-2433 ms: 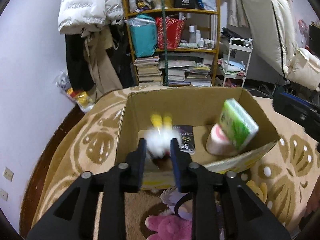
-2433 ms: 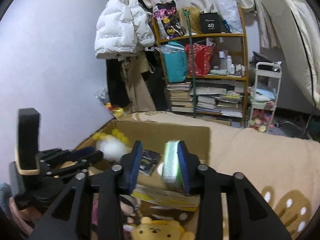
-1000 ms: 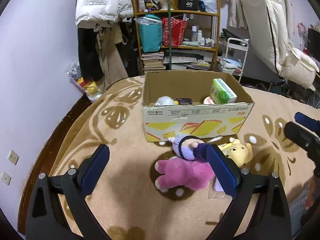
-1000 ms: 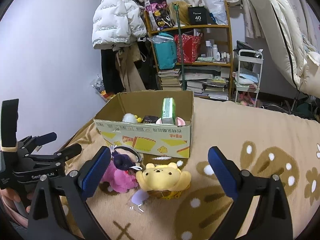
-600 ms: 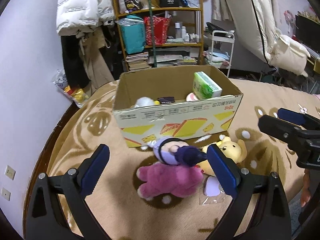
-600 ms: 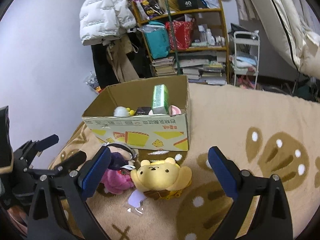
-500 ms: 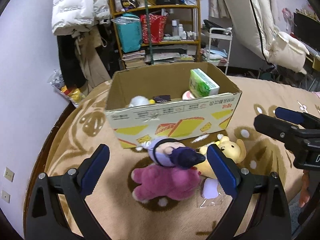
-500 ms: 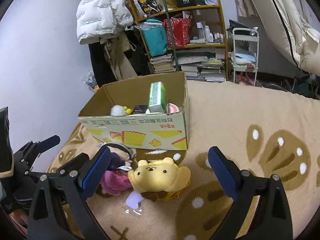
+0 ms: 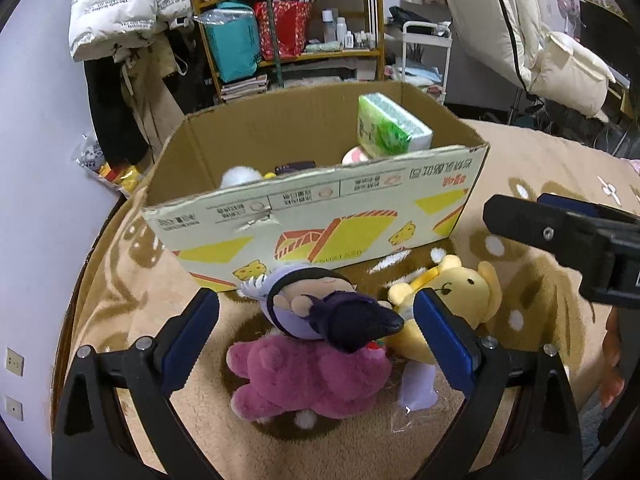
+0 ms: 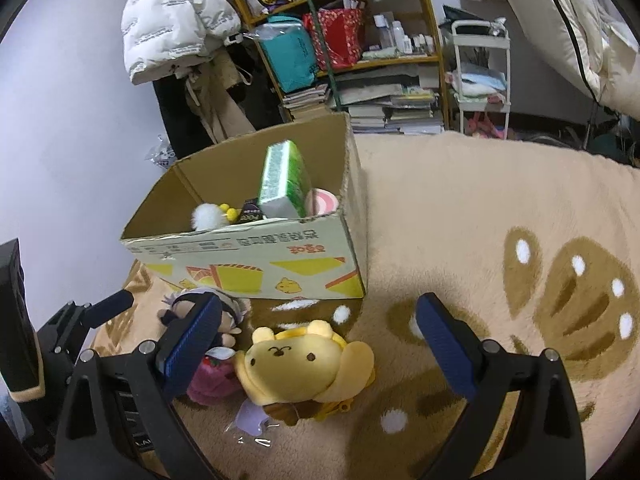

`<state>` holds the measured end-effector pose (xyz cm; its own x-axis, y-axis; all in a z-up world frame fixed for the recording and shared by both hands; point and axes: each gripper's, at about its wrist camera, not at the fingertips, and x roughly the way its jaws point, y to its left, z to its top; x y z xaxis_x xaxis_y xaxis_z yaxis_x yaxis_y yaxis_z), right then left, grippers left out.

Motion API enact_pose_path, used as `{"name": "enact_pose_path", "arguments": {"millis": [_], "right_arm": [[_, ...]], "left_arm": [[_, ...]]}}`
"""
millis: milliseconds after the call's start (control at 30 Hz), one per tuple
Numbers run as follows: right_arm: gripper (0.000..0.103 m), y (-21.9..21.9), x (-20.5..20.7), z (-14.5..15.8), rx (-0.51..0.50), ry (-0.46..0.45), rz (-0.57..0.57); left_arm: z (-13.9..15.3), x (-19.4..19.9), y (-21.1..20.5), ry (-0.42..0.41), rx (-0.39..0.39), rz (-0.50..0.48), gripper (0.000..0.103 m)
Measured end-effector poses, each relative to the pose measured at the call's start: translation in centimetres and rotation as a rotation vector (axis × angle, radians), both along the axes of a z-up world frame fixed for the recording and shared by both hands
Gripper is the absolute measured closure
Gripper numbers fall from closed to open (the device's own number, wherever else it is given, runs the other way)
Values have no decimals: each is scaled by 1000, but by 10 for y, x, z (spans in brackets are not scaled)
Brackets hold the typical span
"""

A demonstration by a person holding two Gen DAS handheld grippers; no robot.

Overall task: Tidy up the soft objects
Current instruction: 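Lower both open tools toward the white-haired plush doll and yellow bear plush, then grasp the white-haired plush doll with the left tool while the right tool grasps the yellow bear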

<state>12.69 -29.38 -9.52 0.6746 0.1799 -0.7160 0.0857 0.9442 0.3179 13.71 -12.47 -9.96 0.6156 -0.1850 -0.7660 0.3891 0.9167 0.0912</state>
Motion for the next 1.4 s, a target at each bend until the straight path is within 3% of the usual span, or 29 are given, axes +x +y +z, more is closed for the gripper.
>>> {"name": "enact_pose_path", "arguments": {"millis": [367,533,633,933,1067,1133,1200,1400], "right_arm": [[1,-1,11,-21,20,73,-3],[1,2,14,-27,20,106,15],[1,6,16,-32,22,126,32],[1,12,19,-53,57,206,54],[2,10,20,-62,125,231,62],[6,9,21,-66,154,245,62],[18,8,22,-70,169,263,61],[35,9,20,-76,178,279,71]], "left_arm": [[-23,15,-18,28,52,-23,6],[-25,19,-13,38,24,-6,7],[-27,22,-8,64,2,-7,22],[-28,20,8,106,-51,10,29],[-25,17,15,115,-65,25,35],[-23,14,17,116,-69,23,37],[-23,12,18,122,-75,20,43],[-19,12,28,149,-125,41,51]]}}
